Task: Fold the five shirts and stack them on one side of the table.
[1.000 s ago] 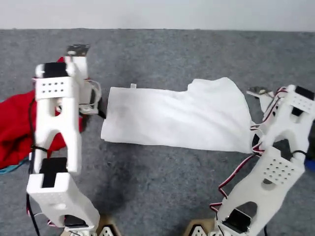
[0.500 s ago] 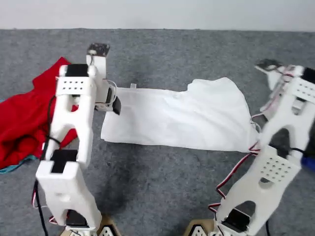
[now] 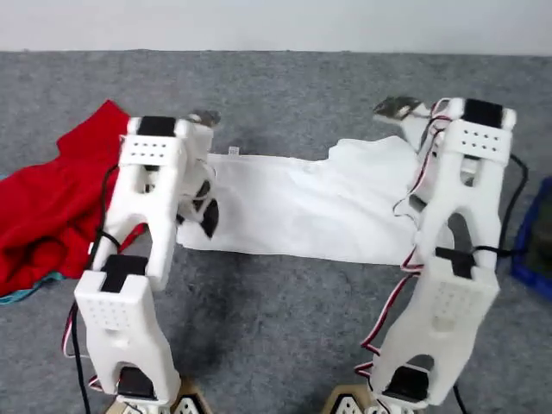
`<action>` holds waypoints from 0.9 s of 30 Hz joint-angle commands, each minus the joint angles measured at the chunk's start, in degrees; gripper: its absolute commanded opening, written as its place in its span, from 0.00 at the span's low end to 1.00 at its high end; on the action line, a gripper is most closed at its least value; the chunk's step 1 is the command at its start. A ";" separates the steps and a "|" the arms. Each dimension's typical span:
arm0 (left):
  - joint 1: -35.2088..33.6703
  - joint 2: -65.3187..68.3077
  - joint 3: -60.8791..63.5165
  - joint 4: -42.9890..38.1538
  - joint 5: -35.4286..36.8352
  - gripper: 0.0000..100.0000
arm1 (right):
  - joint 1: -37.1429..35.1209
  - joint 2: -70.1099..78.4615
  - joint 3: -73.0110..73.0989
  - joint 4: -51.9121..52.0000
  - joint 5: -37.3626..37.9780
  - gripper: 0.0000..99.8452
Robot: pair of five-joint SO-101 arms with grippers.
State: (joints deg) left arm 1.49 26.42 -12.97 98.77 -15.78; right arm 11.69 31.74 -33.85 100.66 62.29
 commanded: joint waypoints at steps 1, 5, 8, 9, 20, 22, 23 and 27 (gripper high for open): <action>3.25 -6.95 4.62 2.02 -6.77 0.18 | -0.84 -8.31 7.38 2.51 4.40 0.28; 5.19 -10.02 8.75 1.32 -10.11 0.18 | 1.36 -11.91 14.59 2.33 7.56 0.28; 5.45 -8.97 9.01 0.09 -10.73 0.18 | 2.07 -12.00 18.37 2.33 8.70 0.28; 5.36 -7.82 9.01 -0.97 -11.25 0.18 | 2.15 -12.00 19.16 2.33 8.70 0.28; 4.04 1.32 8.66 -13.45 -19.96 0.18 | 2.33 -12.00 19.69 2.33 8.62 0.28; 3.96 1.85 8.57 -16.26 -20.92 0.18 | 2.33 -12.00 19.69 2.33 8.62 0.28; 3.96 2.20 8.57 -16.70 -20.92 0.18 | 2.33 -12.00 19.69 2.33 8.62 0.28; 4.40 4.13 8.13 -18.02 -23.30 0.18 | 2.33 -12.00 19.69 2.33 8.62 0.28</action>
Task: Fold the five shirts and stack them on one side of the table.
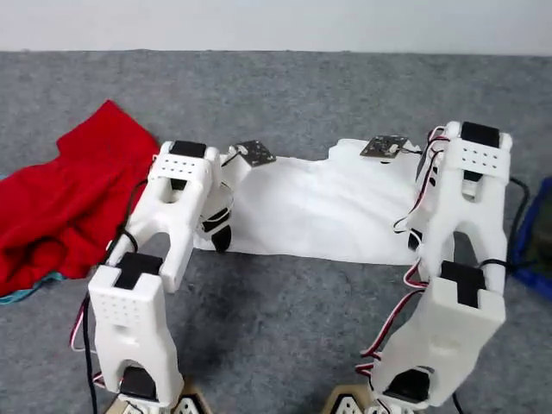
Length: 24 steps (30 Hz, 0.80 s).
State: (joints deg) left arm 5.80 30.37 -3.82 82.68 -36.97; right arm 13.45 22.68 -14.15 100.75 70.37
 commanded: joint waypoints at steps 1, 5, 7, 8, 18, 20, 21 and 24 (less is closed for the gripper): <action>-0.35 0.88 -1.63 -2.81 -2.90 0.17 | 0.57 -2.95 0.00 2.24 0.53 0.28; -3.25 4.48 -3.30 -3.43 -8.18 0.12 | 0.48 -2.86 0.00 2.24 0.53 0.28; -4.13 5.80 -3.38 -3.43 -9.76 0.11 | 0.48 -2.77 0.00 2.24 0.44 0.28; -4.40 6.15 -3.56 -3.16 -10.02 0.10 | 0.57 -2.51 0.00 2.24 0.44 0.28; 0.09 5.89 -4.09 -3.16 -13.19 0.01 | 2.33 3.21 0.00 2.24 0.70 0.28; 0.70 5.89 -4.62 -3.08 -13.19 0.01 | 2.07 4.09 0.18 2.42 0.62 0.28; 0.88 5.89 -5.05 -2.99 -13.19 0.01 | 2.07 4.35 1.05 2.42 0.62 0.28; 0.88 5.89 -6.90 -1.32 -13.19 0.01 | 2.95 5.58 4.22 2.07 0.79 0.28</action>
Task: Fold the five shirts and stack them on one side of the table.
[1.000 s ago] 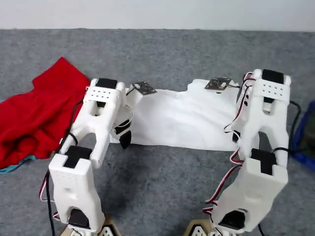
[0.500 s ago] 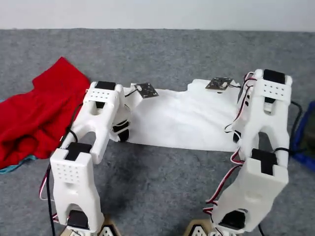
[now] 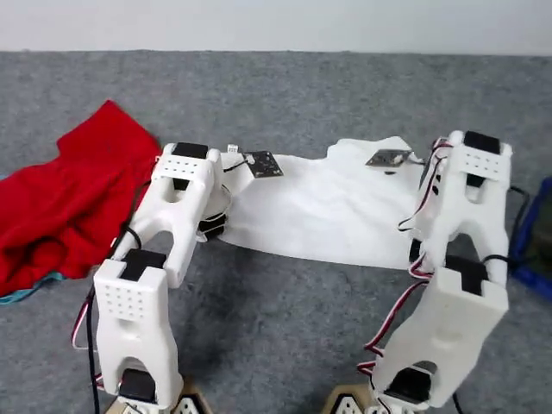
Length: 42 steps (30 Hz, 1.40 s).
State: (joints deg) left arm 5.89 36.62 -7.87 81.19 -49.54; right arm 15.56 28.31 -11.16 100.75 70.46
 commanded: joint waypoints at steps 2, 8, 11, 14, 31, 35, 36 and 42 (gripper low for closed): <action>0.62 -0.35 -3.82 1.32 -0.62 0.01 | 1.19 1.27 1.93 1.98 1.85 0.28; 0.88 -0.35 -4.18 1.41 -0.53 0.01 | 0.84 4.53 1.85 -3.30 2.55 0.24; 0.53 -0.35 -4.18 1.32 -0.53 0.01 | 0.84 5.76 1.85 -6.11 2.46 0.14; 0.26 -0.35 -4.18 1.32 -0.53 0.01 | 0.92 6.90 1.85 -7.87 2.29 0.04; 0.62 -0.35 -15.96 16.70 -0.53 0.01 | 1.36 6.29 -3.34 2.42 3.08 0.01; -0.62 -1.32 -16.40 19.52 -0.44 0.01 | 3.30 3.30 -0.97 2.33 4.92 0.01; -1.14 -2.02 -15.69 19.52 -0.53 0.01 | 3.38 2.59 0.44 2.33 5.80 0.01; -1.32 -6.68 -6.11 19.52 -0.70 0.01 | 3.21 -3.82 11.78 2.33 8.44 0.01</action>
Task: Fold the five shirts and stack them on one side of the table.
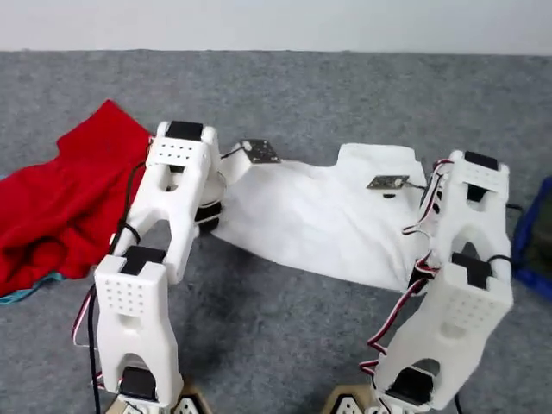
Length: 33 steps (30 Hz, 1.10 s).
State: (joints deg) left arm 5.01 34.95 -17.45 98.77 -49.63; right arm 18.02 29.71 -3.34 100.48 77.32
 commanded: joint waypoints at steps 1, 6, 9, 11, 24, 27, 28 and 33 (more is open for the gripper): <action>-0.44 -5.98 5.49 1.93 -0.62 0.01 | 0.66 -6.37 5.89 2.59 2.02 0.01; -0.53 -12.40 17.71 1.93 -0.62 0.01 | 1.80 -13.14 14.68 2.59 3.96 0.01; -0.53 -17.23 25.19 1.85 -0.70 0.01 | 2.77 -17.19 19.25 2.59 5.27 0.01; -0.97 -19.60 29.32 1.76 -0.70 0.01 | 3.56 -19.65 21.80 2.59 5.45 0.01; -4.57 -23.03 38.46 1.76 1.14 0.02 | 7.34 -23.43 24.09 2.59 4.92 0.14; -4.40 -23.03 37.41 1.76 1.14 0.08 | 8.04 -23.52 24.00 2.51 4.57 0.32; -4.66 -23.03 36.18 1.76 1.32 0.12 | 7.96 -23.52 23.65 2.51 4.57 0.38; -10.46 -23.12 23.16 1.85 7.91 0.24 | 7.78 -24.84 18.20 2.51 4.66 0.42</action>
State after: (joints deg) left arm -2.64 14.73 13.67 98.77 -44.97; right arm 25.23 8.35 19.60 100.57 82.07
